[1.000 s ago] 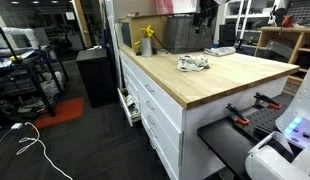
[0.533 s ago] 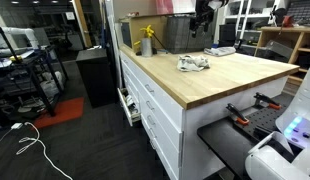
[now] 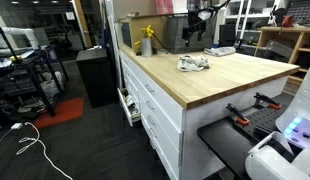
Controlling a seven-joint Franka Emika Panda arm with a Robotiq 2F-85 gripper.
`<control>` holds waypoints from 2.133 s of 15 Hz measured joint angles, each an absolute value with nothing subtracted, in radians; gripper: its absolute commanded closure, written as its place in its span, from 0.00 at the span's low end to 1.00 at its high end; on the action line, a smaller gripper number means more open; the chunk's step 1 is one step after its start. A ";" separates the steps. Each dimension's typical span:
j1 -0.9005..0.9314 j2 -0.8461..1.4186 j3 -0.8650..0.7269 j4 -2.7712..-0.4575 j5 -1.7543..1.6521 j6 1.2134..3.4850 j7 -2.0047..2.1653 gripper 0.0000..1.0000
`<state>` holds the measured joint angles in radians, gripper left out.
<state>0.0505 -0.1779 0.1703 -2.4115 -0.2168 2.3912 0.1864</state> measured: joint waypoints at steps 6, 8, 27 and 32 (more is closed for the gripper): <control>0.059 -0.158 0.170 -2.400 -0.217 2.391 0.189 0.00; 0.060 -0.158 0.170 -2.400 -0.217 2.391 0.189 0.00; 0.110 -0.058 0.182 -2.415 -0.224 2.437 0.246 0.00; 0.109 0.071 0.150 -2.350 -0.233 2.471 0.256 0.00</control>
<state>0.1092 0.0712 0.1500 -2.3496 -0.2331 2.4710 0.2561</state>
